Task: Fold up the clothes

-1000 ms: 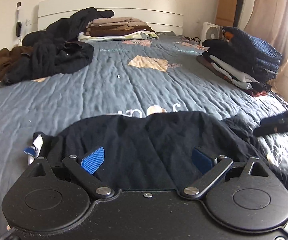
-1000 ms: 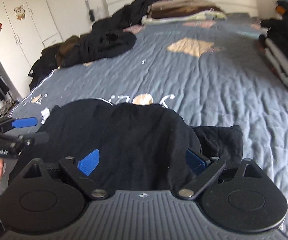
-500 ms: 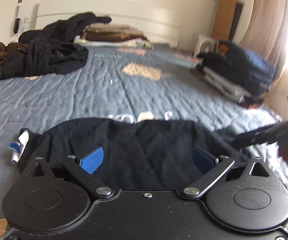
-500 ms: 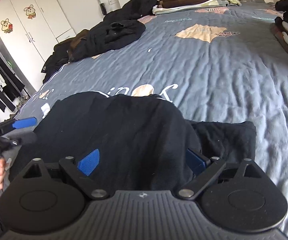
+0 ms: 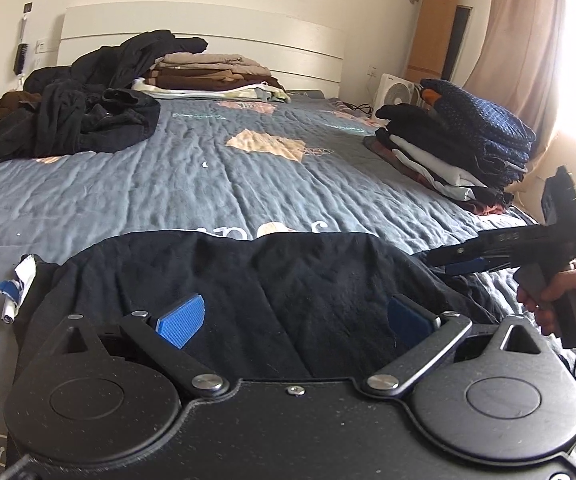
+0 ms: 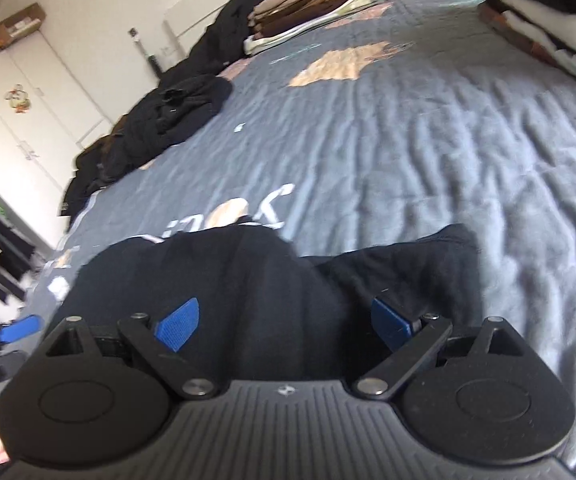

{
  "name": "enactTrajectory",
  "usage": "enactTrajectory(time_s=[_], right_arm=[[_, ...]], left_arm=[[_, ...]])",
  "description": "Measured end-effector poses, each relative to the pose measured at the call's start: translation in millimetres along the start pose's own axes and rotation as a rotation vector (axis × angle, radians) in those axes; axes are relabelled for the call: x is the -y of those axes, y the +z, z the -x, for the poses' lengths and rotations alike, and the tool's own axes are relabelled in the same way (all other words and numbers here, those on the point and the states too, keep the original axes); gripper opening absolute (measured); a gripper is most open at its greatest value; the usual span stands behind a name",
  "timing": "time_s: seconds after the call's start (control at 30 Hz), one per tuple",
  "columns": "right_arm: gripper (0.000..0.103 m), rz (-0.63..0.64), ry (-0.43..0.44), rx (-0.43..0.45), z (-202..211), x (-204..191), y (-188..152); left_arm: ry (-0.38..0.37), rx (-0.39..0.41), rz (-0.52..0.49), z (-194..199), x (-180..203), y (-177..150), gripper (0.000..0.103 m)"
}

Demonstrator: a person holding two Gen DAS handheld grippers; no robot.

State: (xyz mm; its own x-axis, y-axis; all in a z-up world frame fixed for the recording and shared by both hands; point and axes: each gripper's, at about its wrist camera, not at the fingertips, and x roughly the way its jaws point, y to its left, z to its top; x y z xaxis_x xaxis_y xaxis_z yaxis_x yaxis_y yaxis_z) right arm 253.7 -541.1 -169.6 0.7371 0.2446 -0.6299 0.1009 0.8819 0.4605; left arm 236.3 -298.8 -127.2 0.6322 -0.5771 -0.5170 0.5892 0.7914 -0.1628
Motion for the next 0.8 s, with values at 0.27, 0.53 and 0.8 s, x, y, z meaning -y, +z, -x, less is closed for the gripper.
enactTrajectory(time_s=[0.27,0.53,0.8], right_arm=[[0.081,0.092,0.036,-0.05,-17,-20,-15],[0.029,0.182,0.019,-0.044,-4,-45,-7],[0.032,0.4,0.159,-0.097,4,-97,-16]], left_arm=[[0.004,-0.002,-0.009,-2,1,-1,0.099],[0.004,-0.005,-0.009,-3,0,-1,0.099],[0.009,-0.01,-0.009,-4,-1,-1,0.1]])
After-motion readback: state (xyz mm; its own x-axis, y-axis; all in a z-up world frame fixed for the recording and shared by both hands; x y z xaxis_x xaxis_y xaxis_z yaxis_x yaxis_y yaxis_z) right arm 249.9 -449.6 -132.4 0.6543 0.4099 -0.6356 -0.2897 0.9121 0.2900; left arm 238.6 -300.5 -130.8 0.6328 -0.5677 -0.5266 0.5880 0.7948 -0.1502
